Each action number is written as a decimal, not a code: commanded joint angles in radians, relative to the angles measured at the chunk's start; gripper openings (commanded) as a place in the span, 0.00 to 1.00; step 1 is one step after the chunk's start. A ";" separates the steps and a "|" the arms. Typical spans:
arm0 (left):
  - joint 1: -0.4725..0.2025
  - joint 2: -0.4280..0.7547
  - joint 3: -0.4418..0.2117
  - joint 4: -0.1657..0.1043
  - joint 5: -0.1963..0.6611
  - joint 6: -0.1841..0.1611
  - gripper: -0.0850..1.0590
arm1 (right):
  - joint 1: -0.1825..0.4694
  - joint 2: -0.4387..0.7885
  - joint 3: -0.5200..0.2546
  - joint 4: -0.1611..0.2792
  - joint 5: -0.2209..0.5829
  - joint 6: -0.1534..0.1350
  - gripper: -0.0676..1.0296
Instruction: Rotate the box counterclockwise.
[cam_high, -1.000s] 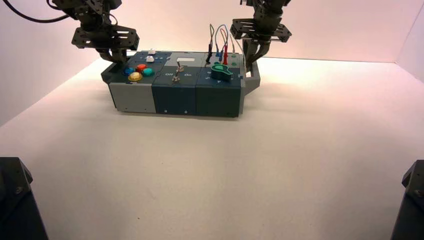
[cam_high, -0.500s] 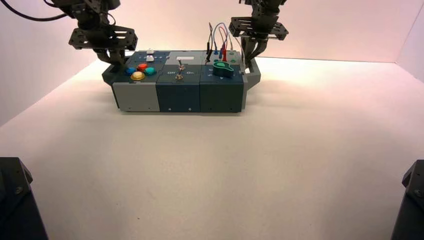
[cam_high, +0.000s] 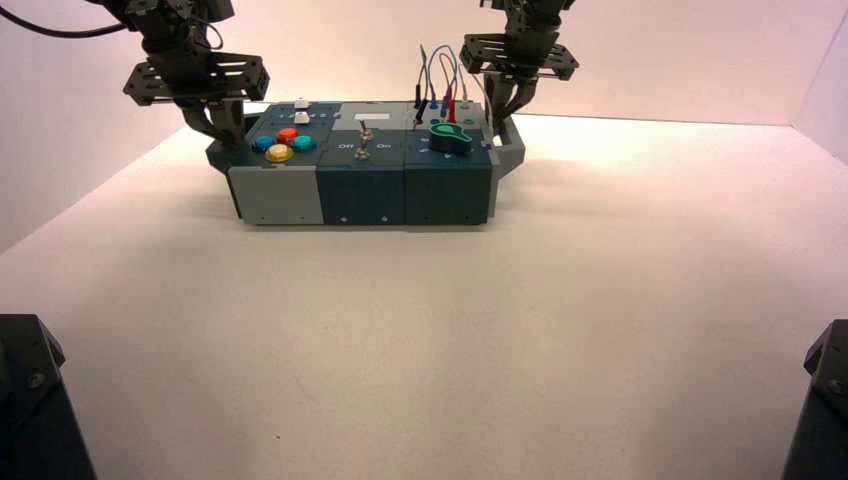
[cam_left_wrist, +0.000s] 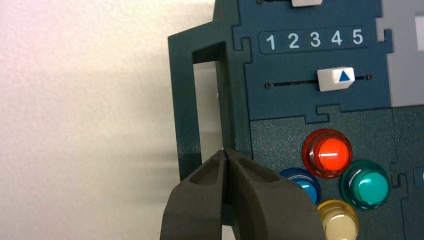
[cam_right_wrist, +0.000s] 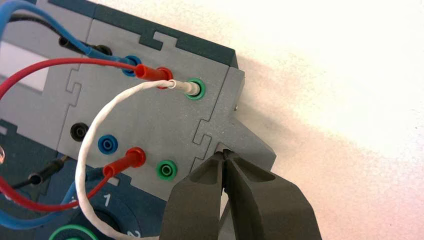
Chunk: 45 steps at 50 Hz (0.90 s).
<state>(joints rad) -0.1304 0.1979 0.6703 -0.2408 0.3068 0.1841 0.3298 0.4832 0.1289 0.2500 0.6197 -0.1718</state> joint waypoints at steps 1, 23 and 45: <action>-0.087 -0.025 -0.012 -0.006 0.037 -0.009 0.05 | 0.015 -0.018 -0.018 0.005 0.002 -0.005 0.04; -0.216 -0.035 -0.017 -0.011 0.129 -0.049 0.05 | 0.015 -0.018 -0.020 0.005 0.011 -0.005 0.04; -0.368 -0.110 -0.025 -0.017 0.161 -0.127 0.05 | 0.015 -0.011 -0.037 0.005 0.011 -0.008 0.04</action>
<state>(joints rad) -0.3421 0.1457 0.6734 -0.2378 0.4817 0.0690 0.2684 0.4847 0.1135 0.2347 0.6228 -0.1810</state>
